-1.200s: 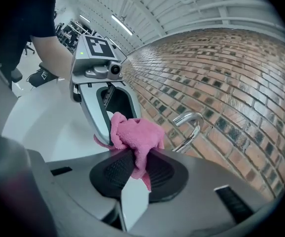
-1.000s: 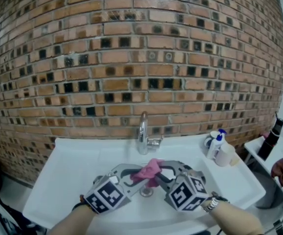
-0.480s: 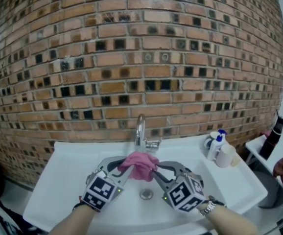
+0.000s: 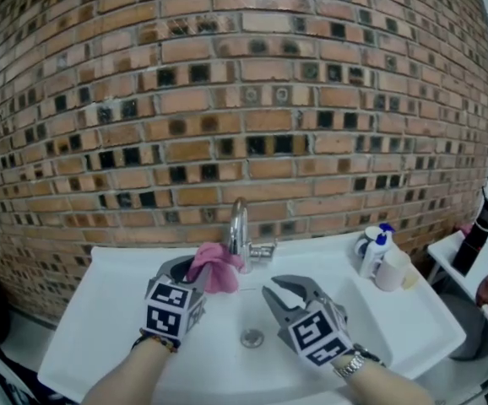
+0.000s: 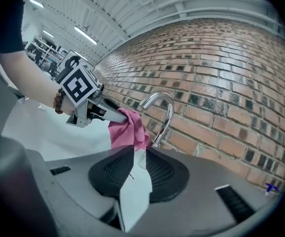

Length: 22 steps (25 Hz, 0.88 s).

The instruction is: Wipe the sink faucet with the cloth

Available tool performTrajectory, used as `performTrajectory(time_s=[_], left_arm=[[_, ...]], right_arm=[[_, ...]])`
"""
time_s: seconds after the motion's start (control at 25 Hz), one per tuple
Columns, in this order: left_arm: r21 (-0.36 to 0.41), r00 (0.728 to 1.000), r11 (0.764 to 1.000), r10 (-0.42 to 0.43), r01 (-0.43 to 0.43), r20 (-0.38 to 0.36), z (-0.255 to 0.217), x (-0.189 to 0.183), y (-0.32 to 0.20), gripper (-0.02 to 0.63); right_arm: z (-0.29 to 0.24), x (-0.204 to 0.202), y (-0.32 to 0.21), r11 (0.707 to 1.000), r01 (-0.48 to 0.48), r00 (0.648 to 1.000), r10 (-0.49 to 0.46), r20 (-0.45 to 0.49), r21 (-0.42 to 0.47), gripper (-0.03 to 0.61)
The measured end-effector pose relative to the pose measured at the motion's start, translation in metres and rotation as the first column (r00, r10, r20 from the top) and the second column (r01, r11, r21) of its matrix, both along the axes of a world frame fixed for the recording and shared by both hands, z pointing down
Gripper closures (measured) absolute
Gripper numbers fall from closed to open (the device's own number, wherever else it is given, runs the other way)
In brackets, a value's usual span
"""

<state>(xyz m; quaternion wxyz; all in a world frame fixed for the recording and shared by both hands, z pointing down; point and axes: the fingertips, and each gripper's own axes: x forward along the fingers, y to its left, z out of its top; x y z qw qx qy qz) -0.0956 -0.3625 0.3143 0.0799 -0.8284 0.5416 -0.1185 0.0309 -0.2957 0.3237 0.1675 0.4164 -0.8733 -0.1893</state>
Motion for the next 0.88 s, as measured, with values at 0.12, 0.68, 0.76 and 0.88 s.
performTrajectory(time_s=[0.12, 0.68, 0.76, 0.88], left_arm=[[0.003, 0.998, 0.998, -0.056, 0.056, -0.001, -0.001, -0.005, -0.015, 0.525], [0.001, 0.986, 0.986, -0.165, 0.165, -0.018, 0.002, -0.001, -0.078, 0.525], [-0.001, 0.985, 0.986, -0.169, 0.169, -0.019, 0.005, 0.002, -0.085, 0.525], [-0.005, 0.986, 0.986, -0.168, 0.168, -0.021, 0.01, 0.005, -0.095, 0.525]], right_arm=[[0.0, 0.007, -0.006, 1.0, -0.013, 1.0, 0.013, 0.024, 0.003, 0.497], [0.009, 0.005, -0.005, 0.999, 0.007, 0.997, -0.004, 0.078, -0.038, 0.502], [0.009, 0.005, -0.005, 0.999, 0.007, 0.996, -0.003, 0.085, -0.045, 0.502], [0.01, 0.006, -0.004, 0.999, 0.01, 0.996, -0.005, 0.09, -0.05, 0.502]])
